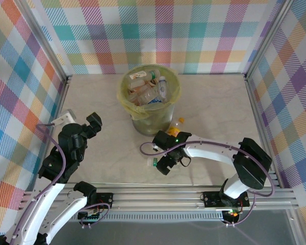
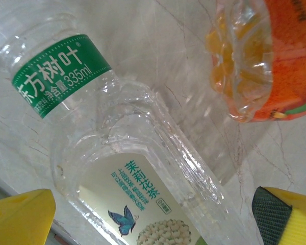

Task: Put the plastic bottles in the bin

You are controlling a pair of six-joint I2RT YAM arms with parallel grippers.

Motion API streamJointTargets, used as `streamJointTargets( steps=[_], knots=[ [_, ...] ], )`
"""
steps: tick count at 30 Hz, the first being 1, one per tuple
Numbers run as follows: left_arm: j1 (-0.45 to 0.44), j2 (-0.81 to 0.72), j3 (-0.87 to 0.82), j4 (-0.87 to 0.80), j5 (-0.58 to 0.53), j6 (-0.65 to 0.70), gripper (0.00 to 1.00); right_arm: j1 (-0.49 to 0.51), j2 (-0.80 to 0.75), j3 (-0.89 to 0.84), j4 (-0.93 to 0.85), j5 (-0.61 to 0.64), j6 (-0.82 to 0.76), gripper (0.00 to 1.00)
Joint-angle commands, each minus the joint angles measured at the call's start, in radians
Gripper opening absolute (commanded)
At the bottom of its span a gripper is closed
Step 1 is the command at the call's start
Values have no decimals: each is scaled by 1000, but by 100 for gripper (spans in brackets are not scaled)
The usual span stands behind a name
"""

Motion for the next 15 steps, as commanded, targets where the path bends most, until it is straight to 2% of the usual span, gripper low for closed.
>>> streamJointTargets(
  steps=[1, 10, 15],
  knots=[
    [8, -2, -13, 17, -25, -4, 100, 9, 9, -10, -9, -24, 7, 96],
    [8, -5, -18, 16, -31, -7, 100, 50, 41, -12, 8, -61, 35, 78],
    [8, -9, -20, 20, -28, -6, 100, 71, 88, 3, 22, -73, 38, 72]
  ],
)
